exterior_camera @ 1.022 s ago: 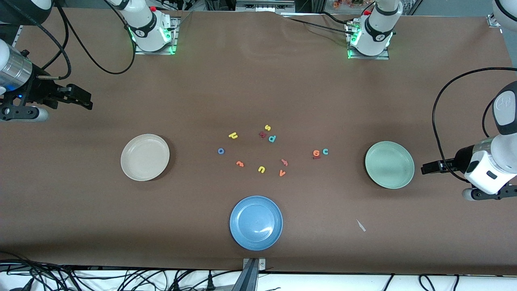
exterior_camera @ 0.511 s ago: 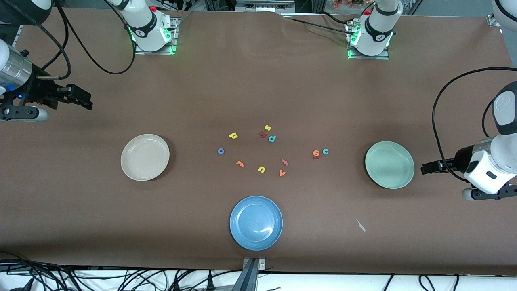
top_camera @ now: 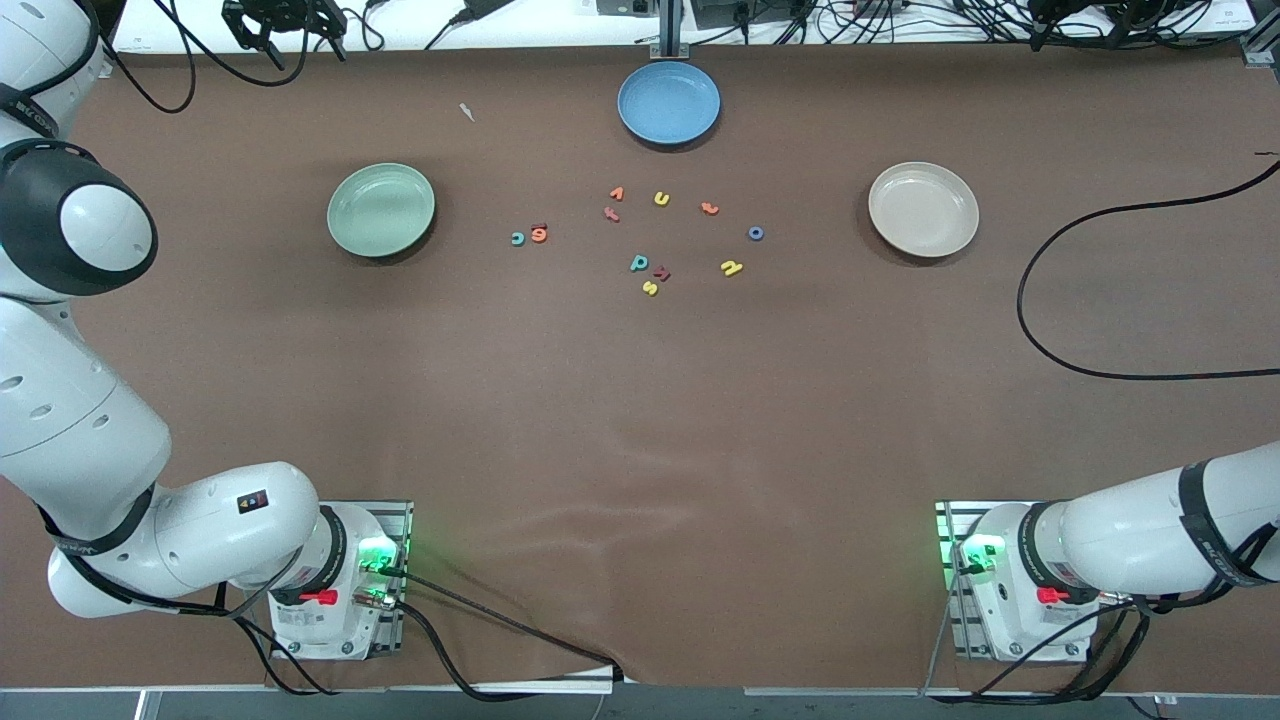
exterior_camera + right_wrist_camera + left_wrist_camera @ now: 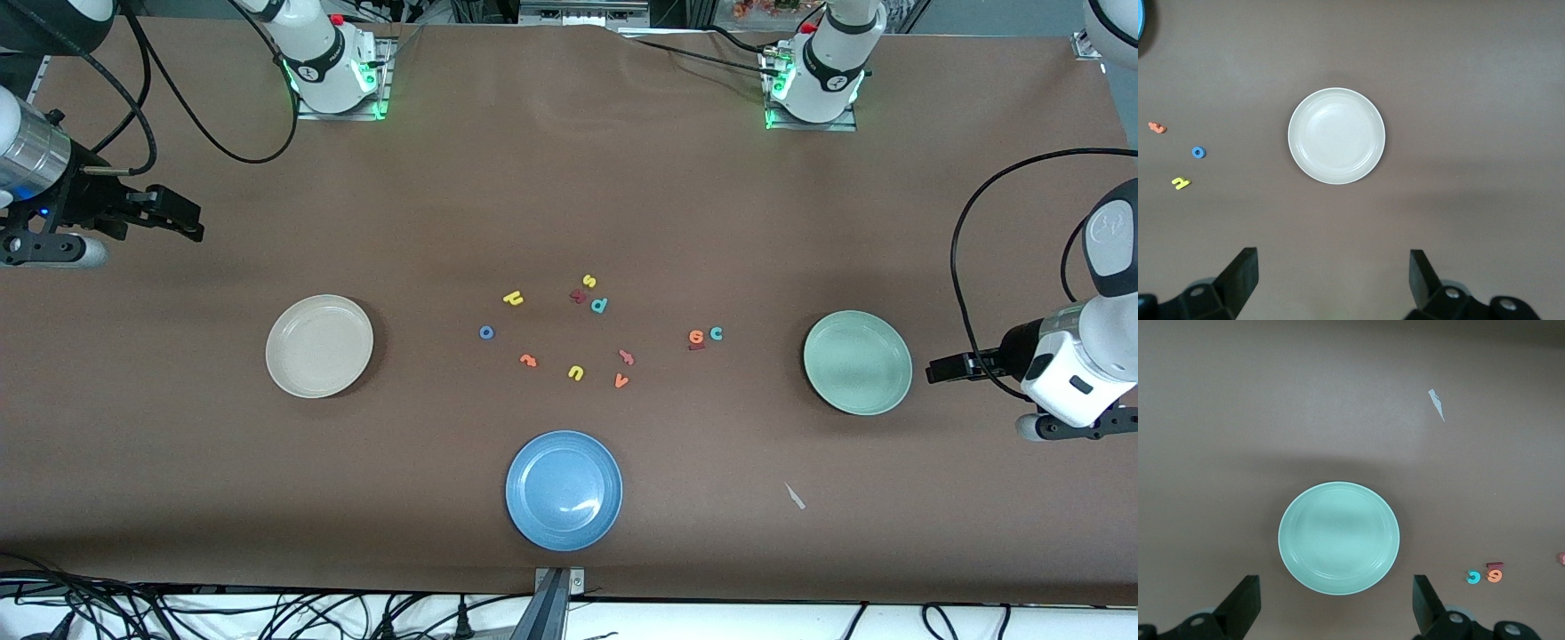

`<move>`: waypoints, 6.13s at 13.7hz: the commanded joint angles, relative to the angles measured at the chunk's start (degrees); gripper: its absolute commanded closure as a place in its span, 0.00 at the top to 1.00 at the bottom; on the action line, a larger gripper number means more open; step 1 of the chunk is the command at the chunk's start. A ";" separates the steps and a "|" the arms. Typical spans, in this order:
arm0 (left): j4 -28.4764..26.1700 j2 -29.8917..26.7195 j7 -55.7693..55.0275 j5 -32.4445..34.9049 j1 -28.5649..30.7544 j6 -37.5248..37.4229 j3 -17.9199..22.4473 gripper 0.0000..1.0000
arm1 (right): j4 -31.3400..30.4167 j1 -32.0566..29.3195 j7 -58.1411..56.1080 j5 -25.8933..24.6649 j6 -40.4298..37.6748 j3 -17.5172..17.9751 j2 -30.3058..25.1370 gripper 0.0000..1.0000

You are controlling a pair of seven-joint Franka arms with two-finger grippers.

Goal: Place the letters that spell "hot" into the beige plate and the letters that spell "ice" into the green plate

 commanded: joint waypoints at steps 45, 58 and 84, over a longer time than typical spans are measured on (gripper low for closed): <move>-1.35 -1.18 -0.20 -1.42 -0.05 0.62 0.40 1.00 | 1.04 -0.53 -0.26 -0.09 -0.26 0.30 0.29 1.00; -1.35 -0.66 -2.22 -1.86 -2.07 0.62 0.40 1.00 | 1.04 -0.53 -0.35 -0.09 -0.26 0.30 0.29 1.00; -32.55 4.09 -26.48 1.92 -17.46 31.03 0.40 0.57 | 1.48 -0.53 -0.08 -0.62 0.10 0.22 0.48 1.00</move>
